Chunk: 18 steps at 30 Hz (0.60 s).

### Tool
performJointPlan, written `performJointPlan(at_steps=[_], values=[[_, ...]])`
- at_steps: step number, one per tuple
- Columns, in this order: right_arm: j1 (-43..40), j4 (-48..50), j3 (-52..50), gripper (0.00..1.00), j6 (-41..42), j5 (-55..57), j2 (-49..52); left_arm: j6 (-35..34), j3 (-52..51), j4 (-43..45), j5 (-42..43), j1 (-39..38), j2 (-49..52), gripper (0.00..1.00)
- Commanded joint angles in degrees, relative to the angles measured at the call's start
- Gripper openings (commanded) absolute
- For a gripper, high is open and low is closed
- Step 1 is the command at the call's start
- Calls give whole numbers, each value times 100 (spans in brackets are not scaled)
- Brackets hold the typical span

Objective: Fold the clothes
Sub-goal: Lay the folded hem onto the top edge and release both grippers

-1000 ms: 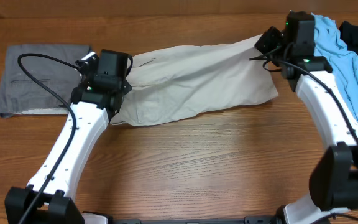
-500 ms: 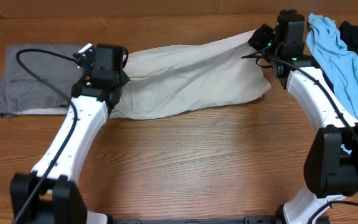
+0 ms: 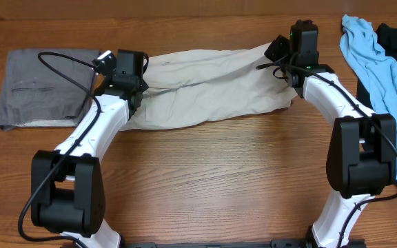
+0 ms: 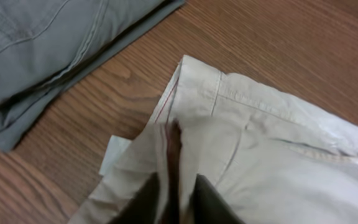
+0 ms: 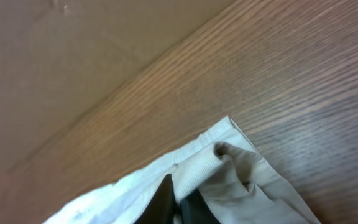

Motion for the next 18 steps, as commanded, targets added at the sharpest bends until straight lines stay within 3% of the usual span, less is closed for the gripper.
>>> performJointPlan(at_steps=[1, 3, 4, 6, 9, 11, 13, 15, 16, 18], values=[[7, 208, 153, 25, -46, 125, 120, 245, 125, 162, -282, 68, 149, 47], [7, 382, 157, 29, -72, 122, 118, 739, 146, 411, -278, 68, 127, 65], [7, 516, 173, 36, -92, 122, 116, 981, 192, 503, -280, 68, 109, 72], [4, 667, 234, 82, -98, 83, 81, 1366, 367, 542, -278, 68, 22, 79], [-4, 476, 431, 96, -529, -138, -83, 1550, 710, 273, -254, 66, -221, 86], [-4, 24, 584, 100, -710, -221, -260, 1547, 938, -28, -225, 63, -413, 86], [-4, -713, 739, 100, -837, -223, -498, 1547, 1150, -317, 39, 55, -610, 67], [-4, -1480, 802, 99, -837, -223, -769, 1550, 1244, -507, 562, 55, -774, 33], [-7, -1805, 802, 89, -837, -223, -892, 1550, 1244, -564, 881, 55, -837, 21], [-7, -2402, 802, 55, -837, -223, -1067, 1547, 1244, -713, 1502, 55, -881, 8]])
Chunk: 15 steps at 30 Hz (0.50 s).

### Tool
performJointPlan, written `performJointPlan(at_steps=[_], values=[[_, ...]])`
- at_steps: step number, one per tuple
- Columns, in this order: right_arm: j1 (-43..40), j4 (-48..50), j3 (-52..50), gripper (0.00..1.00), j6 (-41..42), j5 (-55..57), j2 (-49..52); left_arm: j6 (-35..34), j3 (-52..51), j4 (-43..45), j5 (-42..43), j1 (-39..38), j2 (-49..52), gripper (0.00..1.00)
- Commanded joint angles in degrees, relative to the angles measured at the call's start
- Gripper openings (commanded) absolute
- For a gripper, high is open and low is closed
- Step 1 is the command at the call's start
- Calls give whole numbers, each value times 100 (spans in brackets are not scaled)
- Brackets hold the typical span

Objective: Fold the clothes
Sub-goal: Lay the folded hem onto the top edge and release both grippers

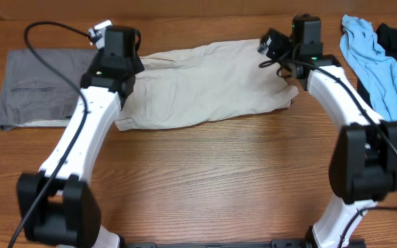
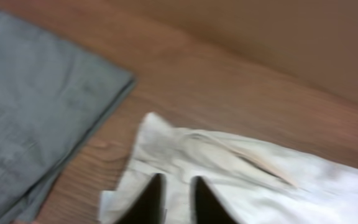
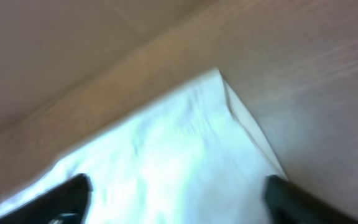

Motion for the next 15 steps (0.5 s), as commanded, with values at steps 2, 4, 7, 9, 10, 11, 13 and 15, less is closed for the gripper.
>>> performJointPlan(at_steps=[2, 4, 7, 9, 10, 11, 13, 15], values=[[-9, -811, 238, 14, -127, -44, -599, 142, 136, -240, 1320, 22, -144, 4], [-7, -1266, 229, 4, -125, -98, -590, 155, 133, -330, 1493, 24, 31, 4], [0, -1650, 111, 4, -125, -101, -505, 208, 133, -330, 1499, 22, 426, 4], [-2, -1620, -87, 4, -127, -11, -468, 205, 133, -258, 1502, 24, 730, 4], [-2, -1552, -232, 4, -127, 120, -446, 205, 133, -179, 1502, 22, 896, 4], [-2, -1491, -348, 4, -127, 234, -424, 208, 133, -70, 1499, 22, 1062, 4], [-9, -1322, -619, 4, -127, 448, -409, 221, 133, 188, 1480, 24, 1386, 4], [-24, -1132, -922, 4, -127, 597, -409, 271, 133, 404, 1475, 42, 1631, 4]])
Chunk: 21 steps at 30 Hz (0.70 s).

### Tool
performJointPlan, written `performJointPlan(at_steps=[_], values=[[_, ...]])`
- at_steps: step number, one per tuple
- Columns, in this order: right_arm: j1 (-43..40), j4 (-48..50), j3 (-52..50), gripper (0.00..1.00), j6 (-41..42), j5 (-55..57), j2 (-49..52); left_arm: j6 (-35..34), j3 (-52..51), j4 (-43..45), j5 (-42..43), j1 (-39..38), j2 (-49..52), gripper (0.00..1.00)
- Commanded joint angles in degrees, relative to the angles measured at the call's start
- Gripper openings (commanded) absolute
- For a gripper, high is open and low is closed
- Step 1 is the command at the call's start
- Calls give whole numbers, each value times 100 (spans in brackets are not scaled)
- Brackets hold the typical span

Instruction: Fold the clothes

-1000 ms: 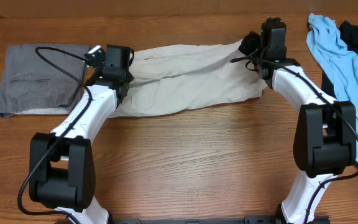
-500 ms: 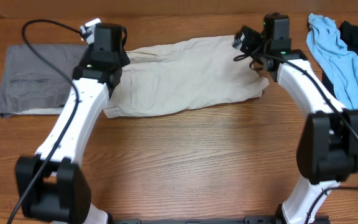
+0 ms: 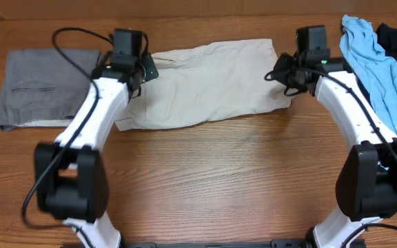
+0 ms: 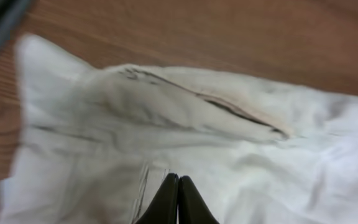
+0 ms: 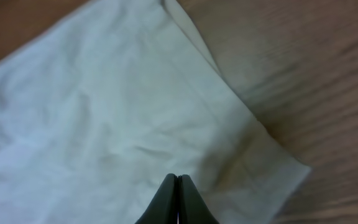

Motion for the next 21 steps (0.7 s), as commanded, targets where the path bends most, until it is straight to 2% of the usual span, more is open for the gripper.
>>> performJointPlan(at_steps=[1, 9, 14, 21], values=[[-22, 179, -483, 4, -42, 413, 92, 170, 31, 232, 72, 57, 378, 4], [-22, 1261, -1764, 4, -39, 455, 92, 192, 31, 876, -76, 72, 984, 4], [-22, 1152, -2127, 4, -15, 750, 92, 229, 31, 942, -256, 72, 1169, 4], [-22, 782, -1971, 4, -28, 922, 61, 942, 101, 1351, -157, 50, 1049, 4]])
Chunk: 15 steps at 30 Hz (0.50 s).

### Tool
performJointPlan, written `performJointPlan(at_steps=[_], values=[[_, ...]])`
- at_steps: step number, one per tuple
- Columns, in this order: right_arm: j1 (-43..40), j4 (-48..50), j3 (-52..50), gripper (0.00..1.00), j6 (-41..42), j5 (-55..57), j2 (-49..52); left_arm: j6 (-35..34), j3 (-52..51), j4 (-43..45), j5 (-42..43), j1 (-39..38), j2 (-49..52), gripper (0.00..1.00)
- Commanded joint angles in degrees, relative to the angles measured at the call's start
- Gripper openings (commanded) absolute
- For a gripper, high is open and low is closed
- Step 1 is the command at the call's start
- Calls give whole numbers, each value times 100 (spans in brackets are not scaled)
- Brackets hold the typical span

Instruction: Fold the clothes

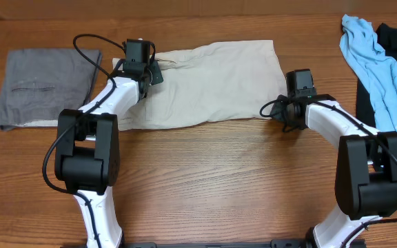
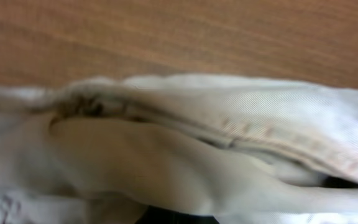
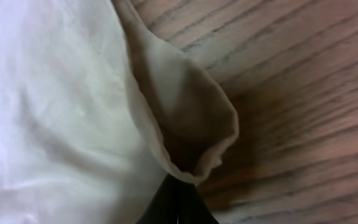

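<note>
The beige garment (image 1: 212,83) lies folded lengthwise and flat across the far middle of the table. My left gripper (image 1: 143,63) is down on its left end. In the left wrist view the cloth (image 2: 185,143) fills the picture, and a fold hides all but a dark stub of the gripper (image 2: 176,219), which looks shut. My right gripper (image 1: 286,110) sits at the garment's near right corner. There it (image 3: 176,198) is shut, fingers together, with the curled hem corner (image 3: 210,130) right over the tips.
A folded grey garment (image 1: 43,86) lies at the far left. A light blue garment (image 1: 381,62) and a black one lie crumpled at the far right. The wooden table (image 1: 219,179) shows bare in front of the beige garment.
My right gripper has moved from the garment's far right corner to its near right corner. The left gripper has dropped close onto the cloth at the left end. Both stay shut.
Both grippers first held the beige garment's ends, stretched above the table. Then they were open and the garment lay flat. After that they were shut, empty, over the cloth. Now they rest low against its left end and near right corner.
</note>
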Motion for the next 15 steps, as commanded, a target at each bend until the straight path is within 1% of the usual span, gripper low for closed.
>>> performJointPlan(at_steps=[1, 5, 8, 11, 15], values=[[-28, -308, 153, 4, -42, 341, -37, 533, 162, 39, -55, 13, -153, 4], [-22, -981, 992, 4, -363, 256, -273, 566, 378, -177, -55, -9, -695, 4], [11, -1567, 1805, 4, -754, -114, -398, 564, 396, -385, 57, -46, -1285, 5], [11, -1875, 2345, 4, -833, -522, -402, 564, 398, -1043, 203, -76, -1971, 9], [11, -1764, 2369, 4, -831, -815, -343, 562, 398, -2087, 199, -83, -2634, 9]])
